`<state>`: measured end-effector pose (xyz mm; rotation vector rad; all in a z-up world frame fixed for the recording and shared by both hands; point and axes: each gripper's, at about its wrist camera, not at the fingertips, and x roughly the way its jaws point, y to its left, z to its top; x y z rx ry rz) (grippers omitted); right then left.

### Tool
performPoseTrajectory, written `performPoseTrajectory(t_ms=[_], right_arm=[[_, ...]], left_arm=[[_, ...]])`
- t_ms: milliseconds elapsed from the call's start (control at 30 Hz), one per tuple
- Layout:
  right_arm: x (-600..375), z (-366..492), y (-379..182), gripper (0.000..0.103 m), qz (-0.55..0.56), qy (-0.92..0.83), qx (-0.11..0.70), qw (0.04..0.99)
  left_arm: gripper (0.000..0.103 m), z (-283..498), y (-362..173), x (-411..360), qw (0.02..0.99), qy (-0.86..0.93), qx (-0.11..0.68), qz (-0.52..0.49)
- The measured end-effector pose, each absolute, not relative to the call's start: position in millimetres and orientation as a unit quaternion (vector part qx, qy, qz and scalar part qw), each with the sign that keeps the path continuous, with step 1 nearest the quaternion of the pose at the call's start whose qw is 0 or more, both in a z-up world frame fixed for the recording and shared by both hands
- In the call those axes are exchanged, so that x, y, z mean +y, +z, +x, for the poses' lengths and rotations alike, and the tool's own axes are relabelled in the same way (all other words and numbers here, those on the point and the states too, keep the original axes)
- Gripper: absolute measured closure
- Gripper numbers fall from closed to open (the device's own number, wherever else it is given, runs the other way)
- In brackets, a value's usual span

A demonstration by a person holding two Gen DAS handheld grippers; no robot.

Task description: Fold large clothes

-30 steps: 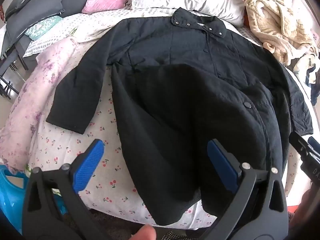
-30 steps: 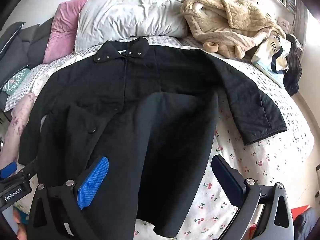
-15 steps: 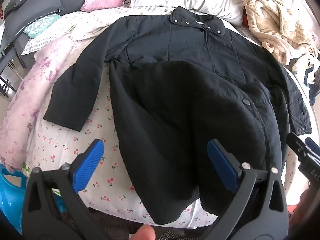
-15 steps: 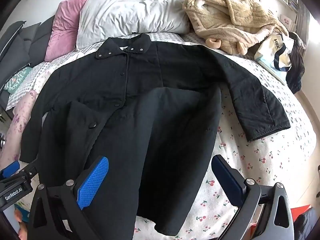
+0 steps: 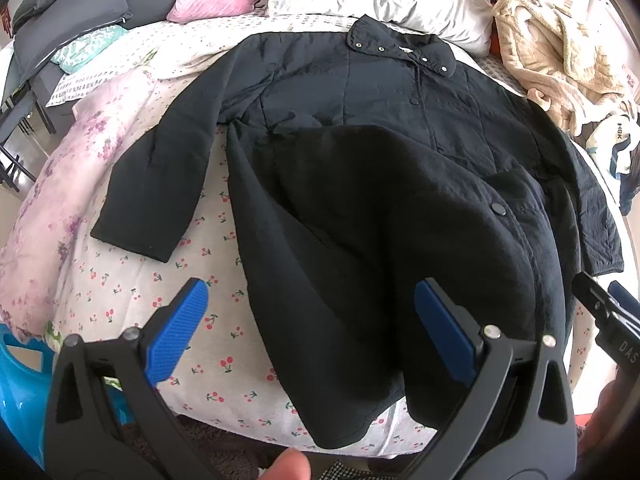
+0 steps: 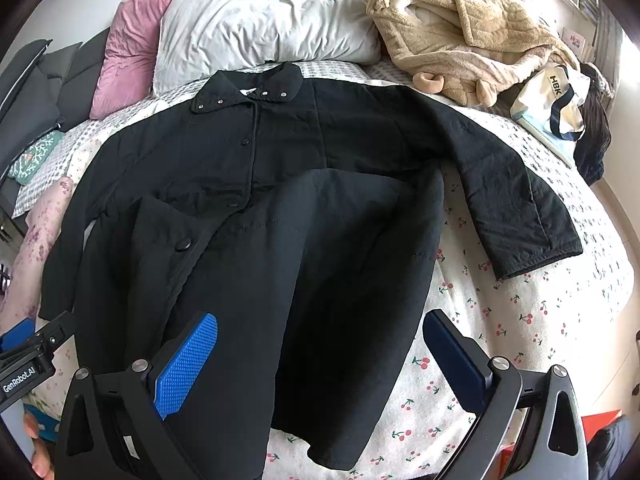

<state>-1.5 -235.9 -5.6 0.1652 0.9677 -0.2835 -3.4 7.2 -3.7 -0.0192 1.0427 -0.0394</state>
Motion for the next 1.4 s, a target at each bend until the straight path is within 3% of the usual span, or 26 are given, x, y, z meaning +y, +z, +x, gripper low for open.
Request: performPoseTrajectory(t_ms=[1400], right_arm=[[-238.4, 0.4, -9.6, 0.000, 0.089, -0.132, 0.471, 0.868]], left_arm=[[0.001, -8.5, -0.1, 7.8, 0.869, -0.026, 0.494, -0.006]])
